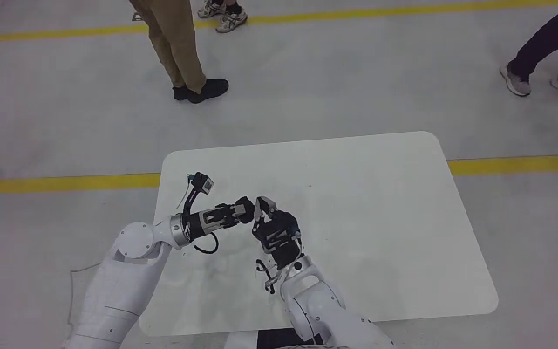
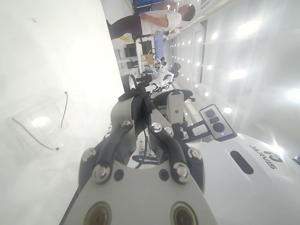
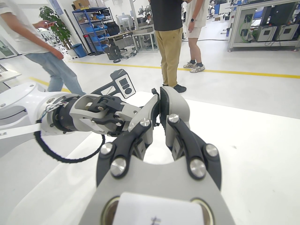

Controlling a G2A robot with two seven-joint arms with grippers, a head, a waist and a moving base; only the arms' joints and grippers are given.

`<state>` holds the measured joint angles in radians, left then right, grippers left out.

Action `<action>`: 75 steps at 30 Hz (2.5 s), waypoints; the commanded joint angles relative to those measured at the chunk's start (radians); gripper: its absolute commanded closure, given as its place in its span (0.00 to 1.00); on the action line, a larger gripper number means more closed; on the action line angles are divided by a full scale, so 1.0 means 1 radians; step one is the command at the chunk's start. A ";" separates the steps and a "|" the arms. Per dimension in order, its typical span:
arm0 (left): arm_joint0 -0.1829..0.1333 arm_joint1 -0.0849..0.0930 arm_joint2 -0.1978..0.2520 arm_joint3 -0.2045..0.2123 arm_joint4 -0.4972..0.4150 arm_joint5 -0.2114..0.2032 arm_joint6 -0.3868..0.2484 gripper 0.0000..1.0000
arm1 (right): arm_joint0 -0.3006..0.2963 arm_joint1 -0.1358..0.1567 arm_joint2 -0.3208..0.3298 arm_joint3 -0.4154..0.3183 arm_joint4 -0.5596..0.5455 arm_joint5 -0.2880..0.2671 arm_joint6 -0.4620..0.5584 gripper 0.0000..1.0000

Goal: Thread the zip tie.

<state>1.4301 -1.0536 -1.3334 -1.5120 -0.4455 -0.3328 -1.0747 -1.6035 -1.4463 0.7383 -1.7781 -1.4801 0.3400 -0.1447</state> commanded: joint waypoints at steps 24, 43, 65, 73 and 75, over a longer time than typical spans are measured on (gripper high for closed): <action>0.000 0.000 0.000 0.000 0.000 0.000 0.000 1.00 | -0.002 -0.002 0.007 0.008 0.001 -0.015 0.001 1.00; 0.000 0.000 0.000 0.000 0.000 0.000 0.000 1.00 | -0.002 -0.012 0.008 0.017 0.030 -0.046 -0.023 1.00; 0.000 0.000 0.000 0.000 0.000 0.000 0.000 1.00 | -0.006 -0.020 0.016 0.028 0.047 -0.053 -0.024 0.67; 0.000 0.000 0.000 0.000 0.000 0.000 0.000 1.00 | -0.027 -0.014 0.035 -0.003 0.033 -0.065 -0.032 0.00; 0.000 0.000 0.000 0.000 0.000 0.000 0.000 1.00 | -0.039 -0.010 0.045 -0.016 0.030 -0.079 -0.034 0.00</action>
<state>1.4301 -1.0536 -1.3334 -1.5120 -0.4455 -0.3328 -1.0747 -1.6373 -1.4578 0.7785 -1.7878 -1.4497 0.2680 -0.1773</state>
